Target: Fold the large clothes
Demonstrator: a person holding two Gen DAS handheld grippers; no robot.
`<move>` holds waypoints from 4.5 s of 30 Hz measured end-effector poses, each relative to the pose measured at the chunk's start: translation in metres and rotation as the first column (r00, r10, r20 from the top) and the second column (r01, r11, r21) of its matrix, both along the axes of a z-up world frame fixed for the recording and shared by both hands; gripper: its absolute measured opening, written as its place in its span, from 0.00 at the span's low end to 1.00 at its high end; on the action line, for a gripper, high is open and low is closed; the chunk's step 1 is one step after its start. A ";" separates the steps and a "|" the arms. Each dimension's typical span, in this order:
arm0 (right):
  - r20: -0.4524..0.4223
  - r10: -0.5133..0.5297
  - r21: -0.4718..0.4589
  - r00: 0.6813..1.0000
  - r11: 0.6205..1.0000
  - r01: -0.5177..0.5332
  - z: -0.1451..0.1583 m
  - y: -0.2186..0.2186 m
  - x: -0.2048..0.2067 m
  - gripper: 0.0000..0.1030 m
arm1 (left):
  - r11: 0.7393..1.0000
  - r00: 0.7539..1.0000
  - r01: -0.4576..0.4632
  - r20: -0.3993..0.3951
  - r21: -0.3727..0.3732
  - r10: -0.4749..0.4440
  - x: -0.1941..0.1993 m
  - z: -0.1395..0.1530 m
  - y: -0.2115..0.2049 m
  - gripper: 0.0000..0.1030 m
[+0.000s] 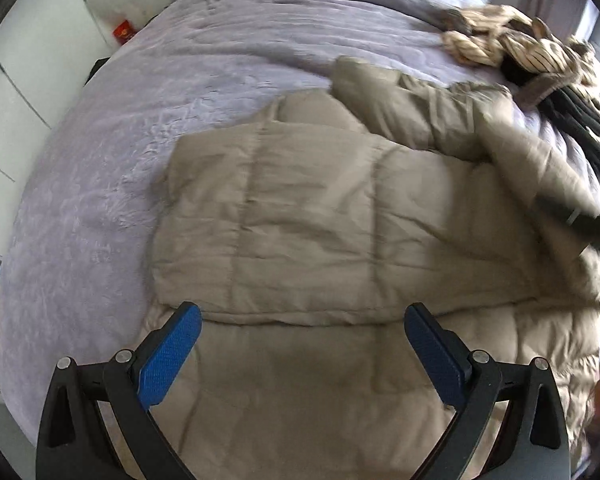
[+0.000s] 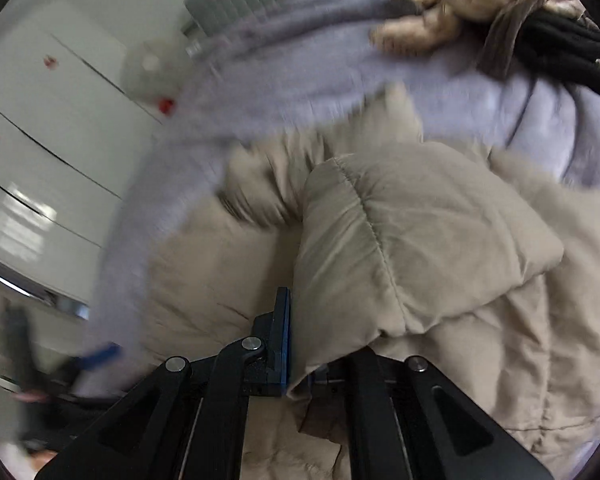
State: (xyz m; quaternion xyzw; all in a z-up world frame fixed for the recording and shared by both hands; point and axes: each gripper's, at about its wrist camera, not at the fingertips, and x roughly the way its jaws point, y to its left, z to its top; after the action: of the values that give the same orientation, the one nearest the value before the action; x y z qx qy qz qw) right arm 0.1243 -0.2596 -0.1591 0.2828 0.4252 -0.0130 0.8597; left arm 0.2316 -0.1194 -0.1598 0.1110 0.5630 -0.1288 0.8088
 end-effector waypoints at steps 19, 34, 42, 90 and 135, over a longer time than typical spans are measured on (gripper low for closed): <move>0.005 -0.332 0.122 0.943 0.936 0.329 0.009 -0.054 -0.015 0.24 | 0.992 1.000 -0.009 -0.013 -0.122 0.007 0.025 -0.020 0.009 0.99; -0.099 0.113 -0.067 0.989 0.990 -0.120 -0.005 0.051 0.075 0.61 | 0.864 0.989 -0.077 -0.145 -0.497 0.005 0.063 0.001 0.056 0.99; -0.132 -0.007 0.062 0.991 0.998 0.015 0.002 0.000 0.008 0.81 | 0.818 0.959 -0.120 -0.279 -0.562 -0.051 0.069 -0.027 0.027 0.99; -0.166 -0.149 0.199 0.975 0.963 0.181 -0.019 -0.108 -0.071 0.60 | 0.973 0.988 0.130 -0.063 -0.190 -0.144 0.047 -0.050 -0.030 0.13; -0.198 -0.239 -0.140 0.951 0.967 0.213 -0.025 -0.149 -0.064 0.01 | 0.977 0.986 0.139 -0.066 -0.164 -0.151 0.050 -0.070 -0.039 0.13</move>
State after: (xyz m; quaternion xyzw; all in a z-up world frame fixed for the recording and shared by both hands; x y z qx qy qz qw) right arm 0.0605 -0.4082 -0.1841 0.2757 0.4781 -0.1666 0.8171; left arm 0.2811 -0.1586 -0.2302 0.0819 0.5724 -0.2360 0.7810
